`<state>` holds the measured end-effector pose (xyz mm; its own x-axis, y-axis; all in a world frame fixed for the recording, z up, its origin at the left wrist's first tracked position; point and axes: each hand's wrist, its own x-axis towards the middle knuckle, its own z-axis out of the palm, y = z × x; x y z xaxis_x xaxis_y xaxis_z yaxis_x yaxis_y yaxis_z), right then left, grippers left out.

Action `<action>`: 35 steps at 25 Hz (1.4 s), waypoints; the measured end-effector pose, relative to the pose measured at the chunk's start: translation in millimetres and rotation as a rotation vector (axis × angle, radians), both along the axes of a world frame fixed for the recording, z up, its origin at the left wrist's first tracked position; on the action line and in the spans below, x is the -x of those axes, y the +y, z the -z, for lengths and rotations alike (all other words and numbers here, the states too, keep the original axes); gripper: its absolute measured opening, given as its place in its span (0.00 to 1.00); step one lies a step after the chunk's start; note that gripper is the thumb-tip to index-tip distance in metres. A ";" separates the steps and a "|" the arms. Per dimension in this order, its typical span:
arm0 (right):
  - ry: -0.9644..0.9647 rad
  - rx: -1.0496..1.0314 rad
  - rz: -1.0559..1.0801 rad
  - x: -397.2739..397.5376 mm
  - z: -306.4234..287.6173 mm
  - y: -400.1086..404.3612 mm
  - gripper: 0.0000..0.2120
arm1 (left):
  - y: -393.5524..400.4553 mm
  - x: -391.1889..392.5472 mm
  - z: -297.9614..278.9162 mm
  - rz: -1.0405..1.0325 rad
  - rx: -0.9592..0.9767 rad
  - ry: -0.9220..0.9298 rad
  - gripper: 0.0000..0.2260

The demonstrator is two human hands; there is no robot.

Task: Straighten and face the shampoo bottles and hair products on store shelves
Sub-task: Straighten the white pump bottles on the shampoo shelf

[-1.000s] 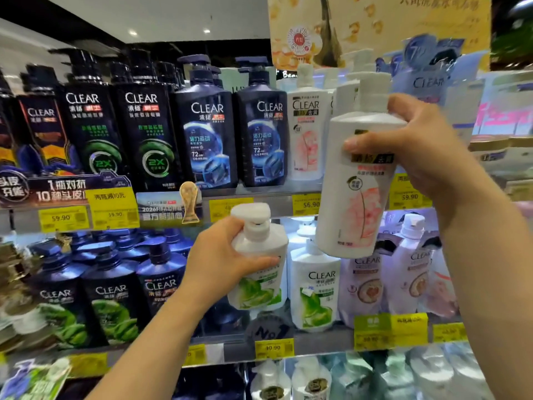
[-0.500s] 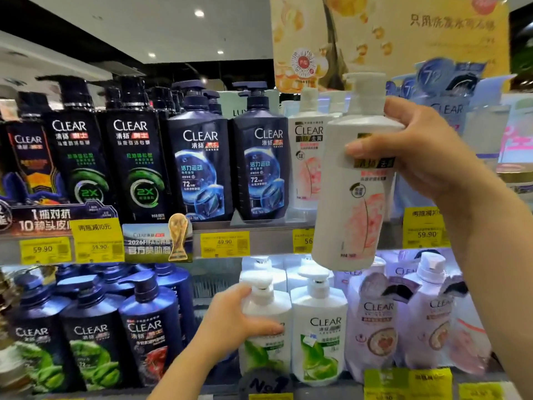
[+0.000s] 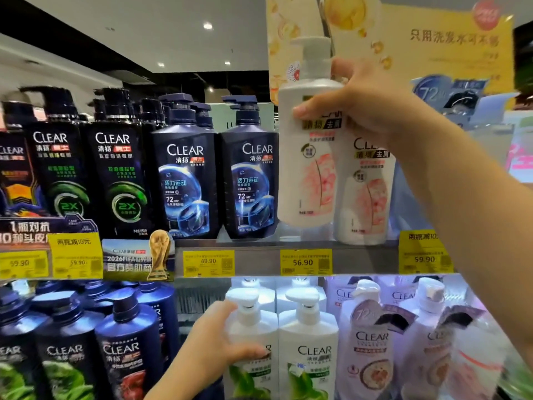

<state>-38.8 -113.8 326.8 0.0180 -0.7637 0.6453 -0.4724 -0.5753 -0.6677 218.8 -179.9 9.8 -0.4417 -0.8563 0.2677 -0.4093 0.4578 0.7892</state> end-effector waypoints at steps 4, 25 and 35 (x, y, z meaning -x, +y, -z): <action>0.145 -0.018 0.103 -3.6 -1.9 0.1 0.32 | -2.1 -4.0 -5.3 0.015 0.022 -0.070 0.41; 0.857 -0.188 0.777 -33.3 -0.1 6.7 0.34 | 16.2 -15.0 -18.9 -0.110 0.258 -0.330 0.32; 0.557 0.102 0.905 -31.5 68.3 101.0 0.26 | 63.8 -0.4 -27.5 -0.128 0.284 -0.021 0.15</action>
